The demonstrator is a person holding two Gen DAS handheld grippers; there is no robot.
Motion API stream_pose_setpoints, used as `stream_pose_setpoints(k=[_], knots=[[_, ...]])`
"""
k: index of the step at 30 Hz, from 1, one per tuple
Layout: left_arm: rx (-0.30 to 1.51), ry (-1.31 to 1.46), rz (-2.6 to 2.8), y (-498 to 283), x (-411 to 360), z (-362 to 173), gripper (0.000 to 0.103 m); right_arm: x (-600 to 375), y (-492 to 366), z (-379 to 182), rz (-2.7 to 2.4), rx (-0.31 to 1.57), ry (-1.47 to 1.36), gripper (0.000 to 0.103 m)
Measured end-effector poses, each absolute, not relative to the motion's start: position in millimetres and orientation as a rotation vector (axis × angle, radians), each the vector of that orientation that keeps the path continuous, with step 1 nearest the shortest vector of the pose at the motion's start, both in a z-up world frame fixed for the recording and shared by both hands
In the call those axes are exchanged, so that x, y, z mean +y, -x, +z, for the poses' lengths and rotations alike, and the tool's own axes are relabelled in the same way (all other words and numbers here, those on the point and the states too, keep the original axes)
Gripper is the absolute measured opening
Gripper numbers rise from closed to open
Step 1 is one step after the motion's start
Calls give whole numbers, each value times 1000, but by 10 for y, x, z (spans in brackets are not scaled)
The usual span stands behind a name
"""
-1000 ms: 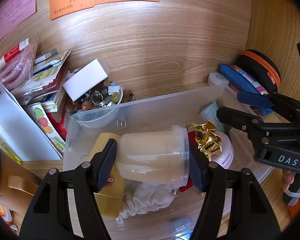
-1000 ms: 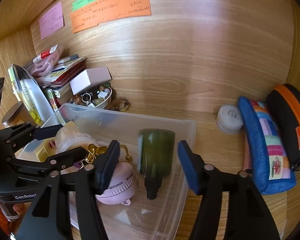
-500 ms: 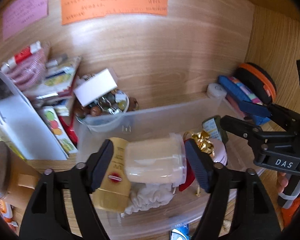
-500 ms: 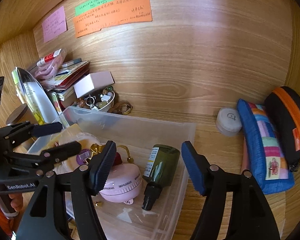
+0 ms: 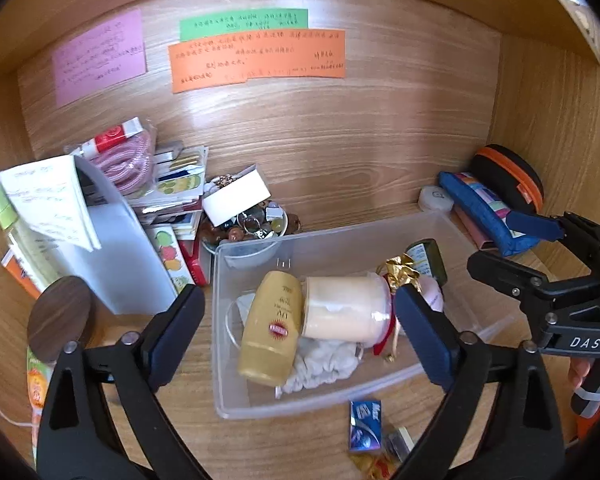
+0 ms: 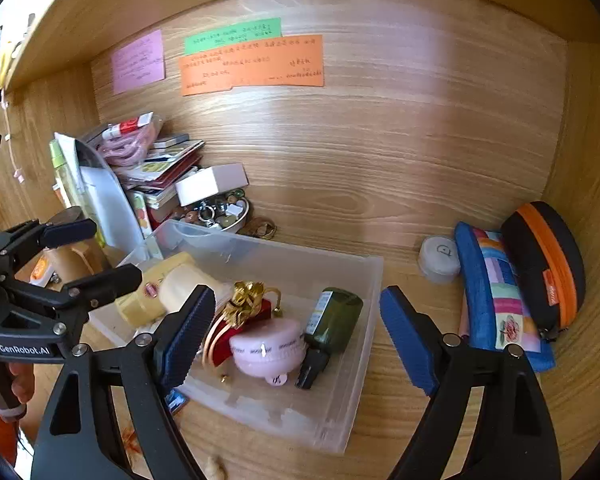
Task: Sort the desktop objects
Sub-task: 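Move the left tool to the gold pear ornament while the right tool reaches the seashell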
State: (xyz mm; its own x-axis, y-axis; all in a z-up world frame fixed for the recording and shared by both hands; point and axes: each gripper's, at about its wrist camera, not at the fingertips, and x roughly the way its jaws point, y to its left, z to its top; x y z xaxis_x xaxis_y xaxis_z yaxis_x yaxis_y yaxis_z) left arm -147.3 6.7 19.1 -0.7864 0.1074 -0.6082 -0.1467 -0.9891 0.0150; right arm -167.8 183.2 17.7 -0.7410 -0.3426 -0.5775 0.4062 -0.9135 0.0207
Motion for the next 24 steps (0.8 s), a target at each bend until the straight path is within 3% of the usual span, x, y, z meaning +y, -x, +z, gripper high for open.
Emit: stream_pose_setpoints(k=[24], knots=[[22, 1075, 2829, 766, -165, 8, 101, 1975, 886, 61, -2604, 133, -850, 88]])
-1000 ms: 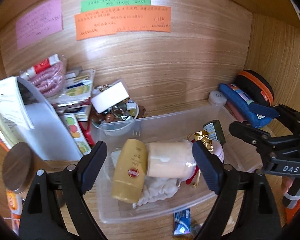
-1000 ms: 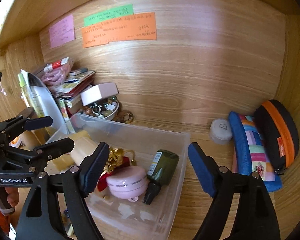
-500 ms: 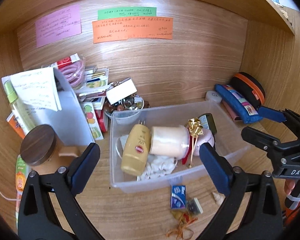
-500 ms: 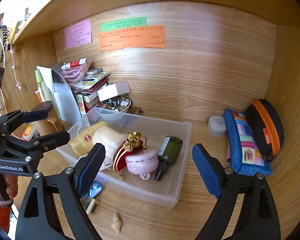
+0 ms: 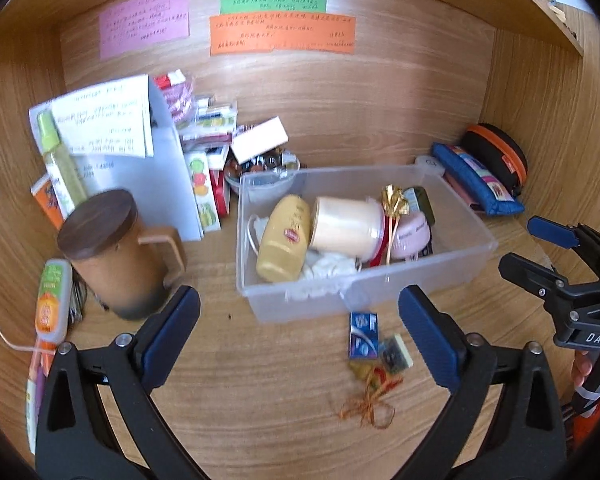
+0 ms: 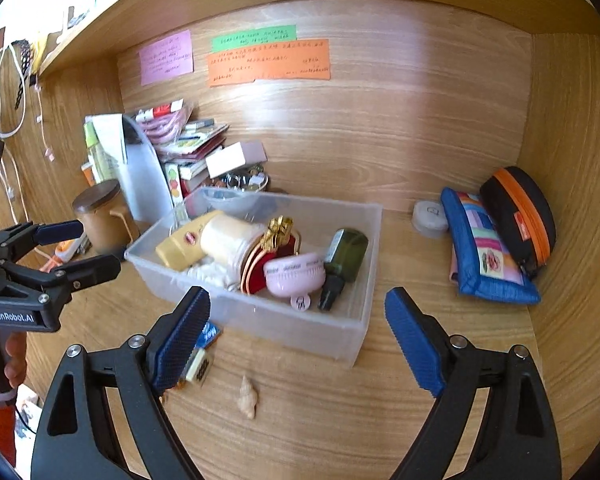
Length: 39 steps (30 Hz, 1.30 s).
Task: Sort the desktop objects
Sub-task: 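Move the left tool to the gold pear ornament while the right tool reaches the seashell, then grasp the gold pear ornament with the left tool while the right tool grasps the seashell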
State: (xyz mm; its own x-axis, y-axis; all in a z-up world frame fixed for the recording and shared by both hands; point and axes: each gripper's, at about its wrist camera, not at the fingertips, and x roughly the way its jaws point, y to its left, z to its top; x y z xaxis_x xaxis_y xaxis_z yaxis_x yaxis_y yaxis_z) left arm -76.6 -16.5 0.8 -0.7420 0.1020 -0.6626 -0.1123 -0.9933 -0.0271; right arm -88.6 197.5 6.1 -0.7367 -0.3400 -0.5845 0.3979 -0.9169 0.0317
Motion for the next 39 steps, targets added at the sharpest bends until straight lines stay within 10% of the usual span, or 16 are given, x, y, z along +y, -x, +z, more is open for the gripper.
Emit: stream_pose_setpoints(k=[9, 34, 39], knots=[[10, 1210, 2754, 684, -99, -390, 101, 1951, 796, -367, -2553, 131, -967, 86], [112, 1339, 2615, 751, 205, -898, 101, 1733, 702, -823, -2380, 241, -1089, 38], [130, 1351, 2612, 802, 239, -931, 81, 1638, 685, -869, -2366, 300, -1078, 26]])
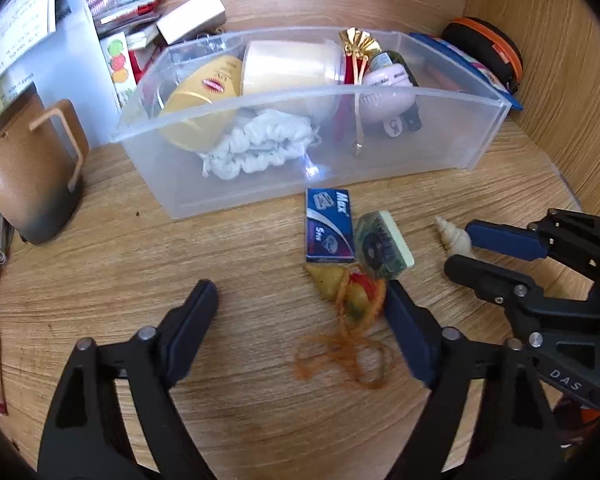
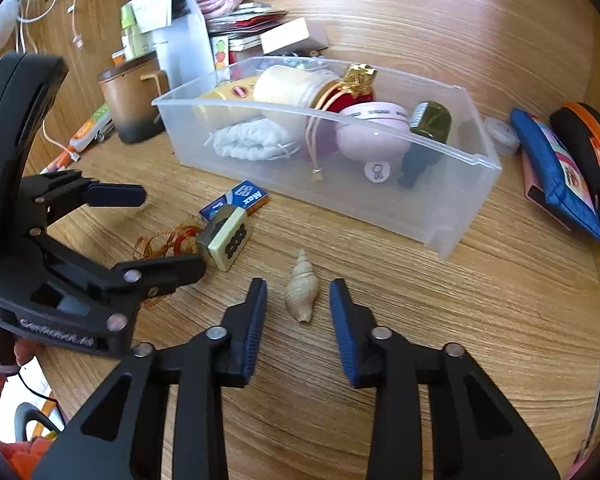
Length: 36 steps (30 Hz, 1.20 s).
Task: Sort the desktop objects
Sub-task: 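Grasp the gold pear ornament with the left tool while the right tool grasps the seashell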
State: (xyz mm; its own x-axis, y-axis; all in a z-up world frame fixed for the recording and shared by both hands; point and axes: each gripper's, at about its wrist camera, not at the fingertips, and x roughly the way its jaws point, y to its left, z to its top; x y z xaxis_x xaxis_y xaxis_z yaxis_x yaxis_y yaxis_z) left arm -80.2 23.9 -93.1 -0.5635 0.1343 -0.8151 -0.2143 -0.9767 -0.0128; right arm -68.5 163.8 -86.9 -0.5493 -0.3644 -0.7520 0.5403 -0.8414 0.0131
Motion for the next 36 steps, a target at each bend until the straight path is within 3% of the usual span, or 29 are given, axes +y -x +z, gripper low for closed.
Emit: stream_pose_setpoints(k=[6, 14, 36], knots=[[153, 1329, 2611, 796, 261, -926, 75, 1599, 685, -906, -2355, 321, -1078, 19], [188, 1275, 2593, 739, 334, -892, 42, 1614, 715, -896, -2345, 294, -1087, 16], [143, 1150, 2706, 609, 112, -471, 41, 1785, 658, -571, -2397, 203, -1002, 16]])
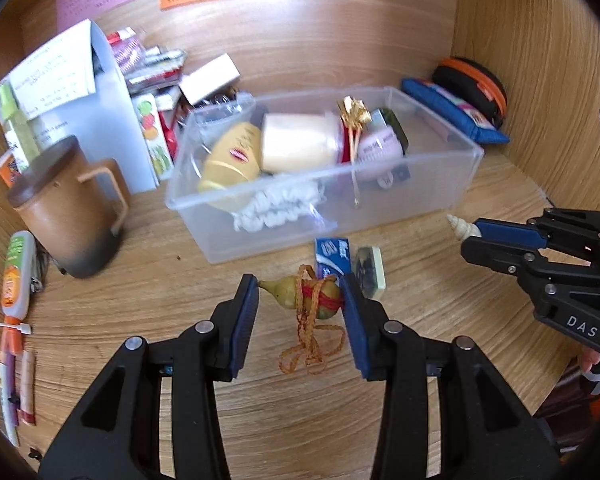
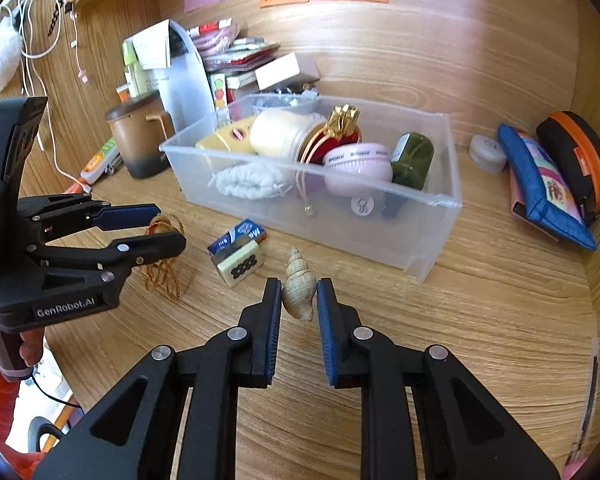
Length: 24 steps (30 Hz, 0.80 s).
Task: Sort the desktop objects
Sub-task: 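Carry the pear ornament over the box with the left tool while the right tool carries the seashell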
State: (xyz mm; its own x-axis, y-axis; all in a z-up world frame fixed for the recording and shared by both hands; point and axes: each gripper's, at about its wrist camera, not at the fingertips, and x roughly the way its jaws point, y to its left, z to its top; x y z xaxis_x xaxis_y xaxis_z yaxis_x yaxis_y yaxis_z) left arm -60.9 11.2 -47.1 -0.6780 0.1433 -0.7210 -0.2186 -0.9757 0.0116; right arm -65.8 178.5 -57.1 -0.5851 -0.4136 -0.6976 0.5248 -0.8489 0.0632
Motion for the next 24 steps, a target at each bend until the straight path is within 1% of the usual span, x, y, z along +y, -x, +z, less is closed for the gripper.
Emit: stream_pose_setpoints(k=[14, 24], knots=[[70, 1043, 2800, 672, -173, -96, 41, 1977, 684, -163, -2467, 137, -883, 16], [75, 957, 2857, 842, -230, 219, 41, 2023, 816, 96, -2510, 133, -808, 16]])
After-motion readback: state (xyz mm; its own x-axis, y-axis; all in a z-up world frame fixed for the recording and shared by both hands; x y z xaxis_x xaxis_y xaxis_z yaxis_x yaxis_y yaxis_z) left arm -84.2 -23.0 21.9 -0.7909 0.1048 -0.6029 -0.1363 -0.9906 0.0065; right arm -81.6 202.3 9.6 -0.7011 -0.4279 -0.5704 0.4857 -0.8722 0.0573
